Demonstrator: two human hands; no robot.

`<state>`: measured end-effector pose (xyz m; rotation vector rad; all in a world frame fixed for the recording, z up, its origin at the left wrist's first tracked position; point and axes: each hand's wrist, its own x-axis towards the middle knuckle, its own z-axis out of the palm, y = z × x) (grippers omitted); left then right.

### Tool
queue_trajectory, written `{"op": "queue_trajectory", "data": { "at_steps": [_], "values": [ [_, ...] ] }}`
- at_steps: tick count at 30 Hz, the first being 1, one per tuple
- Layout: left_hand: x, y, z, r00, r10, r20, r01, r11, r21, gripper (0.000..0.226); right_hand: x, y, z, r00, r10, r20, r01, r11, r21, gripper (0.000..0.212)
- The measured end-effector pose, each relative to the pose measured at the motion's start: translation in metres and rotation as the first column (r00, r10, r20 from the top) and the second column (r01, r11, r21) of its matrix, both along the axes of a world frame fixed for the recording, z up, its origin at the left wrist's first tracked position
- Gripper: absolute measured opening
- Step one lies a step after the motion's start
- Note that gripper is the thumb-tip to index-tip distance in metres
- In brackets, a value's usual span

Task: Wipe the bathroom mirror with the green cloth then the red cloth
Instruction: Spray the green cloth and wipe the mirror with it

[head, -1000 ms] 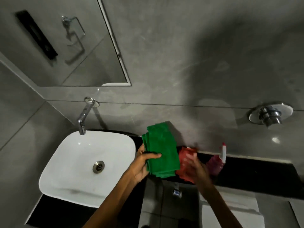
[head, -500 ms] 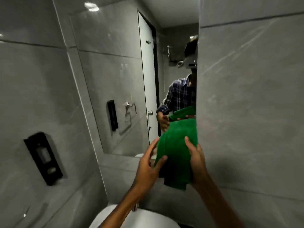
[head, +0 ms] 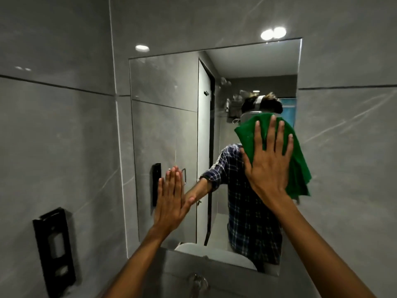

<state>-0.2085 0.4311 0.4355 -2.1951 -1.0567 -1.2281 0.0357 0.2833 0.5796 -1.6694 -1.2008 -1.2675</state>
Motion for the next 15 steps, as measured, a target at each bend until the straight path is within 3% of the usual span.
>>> {"op": "queue_trajectory", "data": {
  "at_steps": [3, 6, 8, 10, 12, 13, 15],
  "values": [
    [0.002, 0.014, -0.006, 0.999, -0.019, 0.037, 0.017, 0.999, 0.050, 0.087, -0.026, 0.020, 0.014, 0.984, -0.030, -0.175, 0.055, 0.988, 0.141, 0.079],
    [0.003, 0.018, -0.007, 0.999, -0.014, 0.038, 0.010, 0.996, 0.090, 0.087, -0.079, 0.050, 0.046, 0.958, 0.056, -0.281, 0.034, 0.952, 0.304, 0.073],
    [0.004, 0.018, -0.008, 0.999, -0.007, 0.039, 0.003, 0.993, 0.115, 0.087, -0.119, 0.072, 0.061, 0.977, 0.137, -0.165, -0.090, 0.960, 0.265, 0.068],
    [0.003, 0.020, -0.007, 0.998, -0.012, 0.057, 0.003, 0.988, 0.156, 0.085, -0.152, 0.094, 0.051, 0.968, 0.226, 0.112, -0.231, 0.972, 0.031, 0.066],
    [0.002, 0.022, -0.008, 0.997, -0.035, 0.072, 0.020, 0.979, 0.202, 0.082, -0.163, 0.104, 0.024, 0.884, 0.318, 0.343, -0.253, 0.942, -0.222, 0.067],
    [0.001, 0.022, -0.009, 0.996, -0.037, 0.076, 0.020, 0.977, 0.212, 0.082, -0.161, 0.104, 0.008, 0.864, 0.331, 0.378, -0.248, 0.935, -0.254, 0.068],
    [0.000, 0.022, -0.007, 0.997, -0.027, 0.078, 0.011, 0.980, 0.197, 0.083, -0.141, 0.094, -0.015, 0.892, 0.287, 0.350, -0.244, 0.956, -0.162, 0.064]
  ]
}}
